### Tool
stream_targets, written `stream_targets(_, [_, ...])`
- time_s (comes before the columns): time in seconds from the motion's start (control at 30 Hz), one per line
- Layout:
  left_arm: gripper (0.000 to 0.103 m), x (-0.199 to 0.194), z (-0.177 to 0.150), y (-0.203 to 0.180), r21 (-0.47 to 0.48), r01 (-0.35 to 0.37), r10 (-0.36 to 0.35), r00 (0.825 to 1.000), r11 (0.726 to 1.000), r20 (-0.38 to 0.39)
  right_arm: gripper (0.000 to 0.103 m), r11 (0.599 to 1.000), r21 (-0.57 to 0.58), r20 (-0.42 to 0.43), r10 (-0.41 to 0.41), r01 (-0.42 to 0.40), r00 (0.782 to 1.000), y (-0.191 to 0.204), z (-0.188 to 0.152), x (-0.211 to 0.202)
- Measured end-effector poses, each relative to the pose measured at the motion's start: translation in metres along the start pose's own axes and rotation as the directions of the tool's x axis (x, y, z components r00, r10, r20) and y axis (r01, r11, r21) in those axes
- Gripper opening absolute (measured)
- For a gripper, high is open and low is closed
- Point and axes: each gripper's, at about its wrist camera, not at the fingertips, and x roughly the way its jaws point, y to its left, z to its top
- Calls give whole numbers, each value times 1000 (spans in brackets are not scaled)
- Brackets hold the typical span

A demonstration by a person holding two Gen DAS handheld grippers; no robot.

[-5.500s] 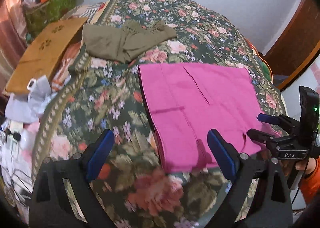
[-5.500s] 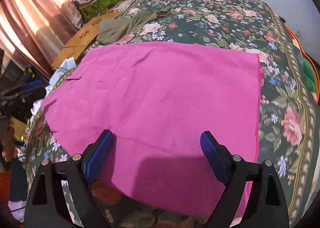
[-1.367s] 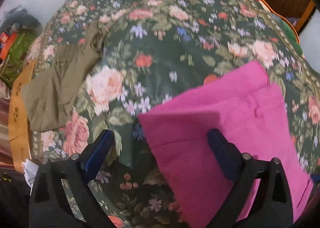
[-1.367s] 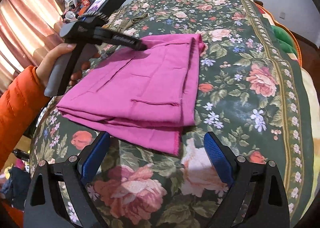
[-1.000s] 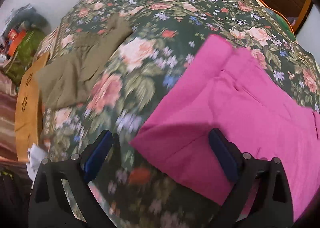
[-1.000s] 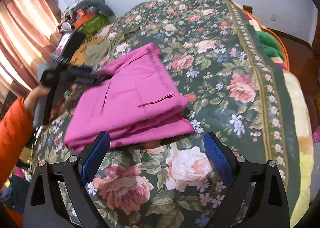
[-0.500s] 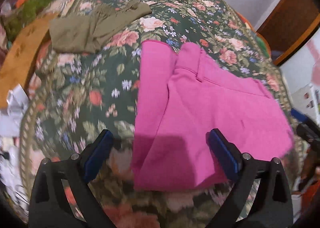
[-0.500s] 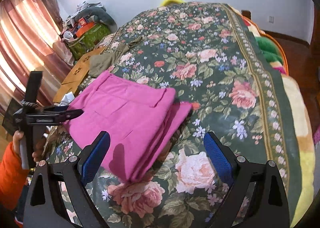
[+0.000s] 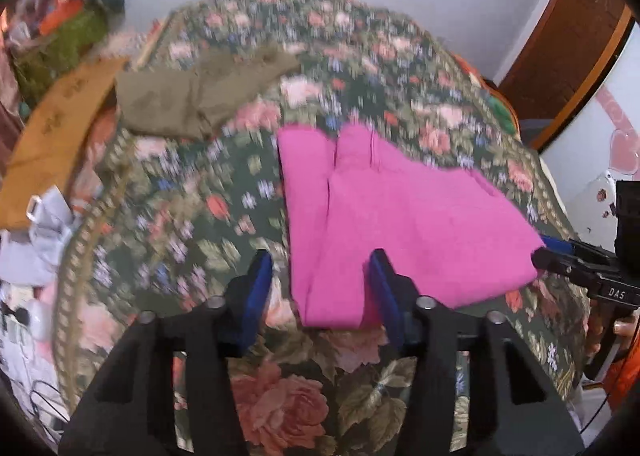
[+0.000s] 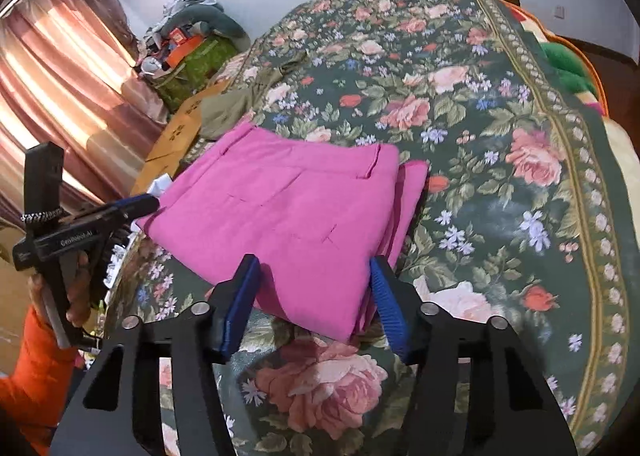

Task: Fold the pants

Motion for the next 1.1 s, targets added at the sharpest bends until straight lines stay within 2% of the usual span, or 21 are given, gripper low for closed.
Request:
stream_targets(0.07, [44, 11, -5, 1, -4, 1, -1, 1000, 1000, -26, 48, 1000, -12, -11, -4, 4, 1000, 0, -2, 6])
stream_targets(0.17, [42, 16, -9, 5, -18, -16, 16, 1000, 1000, -23, 40, 1000, -28, -13, -8, 7, 1000, -1, -4, 7])
stream_targets(0.23, [37, 16, -11, 5, -3, -35, 35, 999, 999, -19, 26, 997, -63, 0, -36, 36, 999, 2, -5, 6])
stream_targets(0.37, [34, 16, -18, -1, 52, -98, 99, 995, 994, -5, 23, 993, -97, -11, -64, 62, 998, 2, -7, 10])
stream_targets(0.5, [34, 15, -19, -3, 72, -129, 129, 992, 989, 3, 23, 991, -113, -22, -74, 71, 997, 1, -7, 11])
stream_targets(0.6, [34, 14, -17, -2, 77, -131, 132, 991, 988, -12, 26, 992, -108, -32, -66, 62, 997, 0, -6, 11])
stream_targets(0.67, [34, 12, -11, -2, 84, -122, 125, 992, 989, -29, 33, 994, -92, -36, -65, 62, 997, -3, -2, 7])
stream_targets(0.73, [34, 4, -1, -2, 94, -134, 135, 991, 987, -14, 49, 994, -74, -40, -89, 86, 995, -5, 3, 4])
stream_targets(0.87, [36, -11, 21, -2, 104, -128, 124, 991, 986, 44, 59, 992, -56, 12, -109, 110, 994, -10, 15, -7])
stream_targets(0.93, [44, -11, 33, -3, 97, -114, 109, 993, 989, 53, 60, 991, -48, 41, -123, 125, 992, -13, 24, -9])
stream_targets(1.1, [50, 2, 63, -14, 105, -64, 59, 997, 992, 56, 60, 991, -23, 47, -129, 130, 991, -25, 49, 6])
